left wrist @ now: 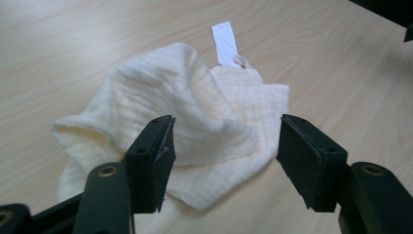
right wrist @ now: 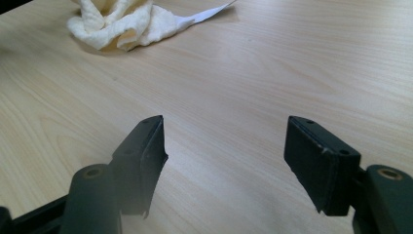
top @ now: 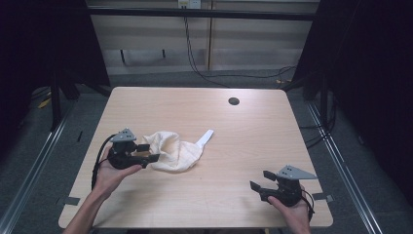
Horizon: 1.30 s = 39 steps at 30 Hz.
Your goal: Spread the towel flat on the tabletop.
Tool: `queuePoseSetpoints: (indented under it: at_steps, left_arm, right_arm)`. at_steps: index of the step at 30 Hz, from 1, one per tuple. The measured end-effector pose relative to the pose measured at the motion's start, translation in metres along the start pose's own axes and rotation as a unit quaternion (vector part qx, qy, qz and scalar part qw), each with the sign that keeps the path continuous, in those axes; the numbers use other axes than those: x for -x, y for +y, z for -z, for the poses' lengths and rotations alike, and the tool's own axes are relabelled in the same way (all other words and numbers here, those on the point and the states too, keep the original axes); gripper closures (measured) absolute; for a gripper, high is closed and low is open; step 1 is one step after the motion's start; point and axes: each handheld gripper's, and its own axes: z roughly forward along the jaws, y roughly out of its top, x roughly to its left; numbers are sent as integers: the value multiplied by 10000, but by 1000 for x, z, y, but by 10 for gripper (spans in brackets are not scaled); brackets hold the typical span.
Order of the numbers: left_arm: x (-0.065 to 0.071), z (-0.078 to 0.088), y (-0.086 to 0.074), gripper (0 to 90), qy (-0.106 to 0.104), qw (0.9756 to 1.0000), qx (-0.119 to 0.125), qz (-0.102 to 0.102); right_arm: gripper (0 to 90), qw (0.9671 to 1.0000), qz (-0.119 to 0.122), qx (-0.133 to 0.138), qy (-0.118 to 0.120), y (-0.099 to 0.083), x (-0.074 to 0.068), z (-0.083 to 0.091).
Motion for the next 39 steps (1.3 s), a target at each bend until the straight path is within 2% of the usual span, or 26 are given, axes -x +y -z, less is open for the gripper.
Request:
queuePoseSetpoints:
  at_steps: [3,5,7,9,10,11,12,13,15,18,20,23,25,34,37,39]
  left_arm:
    - [-8,-7,3,405,-74,10000,-30,44]
    - [-12,-14,3,450,-172,9997,-8,158]
    - [-13,-25,0,454,-75,9998,-64,171]
    - [-11,-37,-2,398,24,9996,-227,179]
    - [-11,-37,-2,378,24,9996,-227,179]
    - [-11,-49,-5,348,-20,9986,-492,179]
    - [-11,-49,-5,330,-20,9986,-492,179]
    - [-12,-54,-9,325,-26,9978,-646,139]
    - [-13,-58,-12,316,-85,9973,-714,148]
    - [-13,-62,-16,392,-146,9964,-838,34]
    - [-15,-62,-18,493,-207,9960,-867,-41]
    - [-16,-63,-18,593,-217,9965,-811,-49]
    - [-17,-66,-19,622,-215,9964,-814,22]
    - [-12,-69,-21,772,-286,9950,-944,-172]
    - [-8,-68,-22,790,-339,9942,-988,-237]
    - [-7,-67,-23,794,-394,9942,-983,-174]
  right_arm:
    - [313,10000,53,-28,32,0,-1,-1]
    - [313,9999,68,-49,55,-1,-1,-1]
    - [311,9999,71,-63,55,-1,-2,-2]
    - [311,9999,81,-79,74,-1,-2,-2]
    - [311,9999,81,-79,74,-1,-2,-2]
    - [310,9999,78,-110,81,-1,-2,-3]
    - [309,9998,78,-138,85,-1,-2,-3]
    - [302,9998,124,-154,86,-1,-2,-4]
    - [299,9996,135,-217,110,-1,-2,-5]
    - [298,9995,162,-227,139,-2,-4,-5]
    - [294,9995,170,-233,161,-2,-6,-4]
    - [294,9993,185,-260,170,-3,-6,-4]
    - [295,9993,178,-296,152,-3,-5,-5]
    - [292,9989,233,-350,217,-3,-7,-6]
    - [292,9988,229,-367,225,-3,-7,-6]
    - [292,9986,272,-376,234,-3,-8,-7]
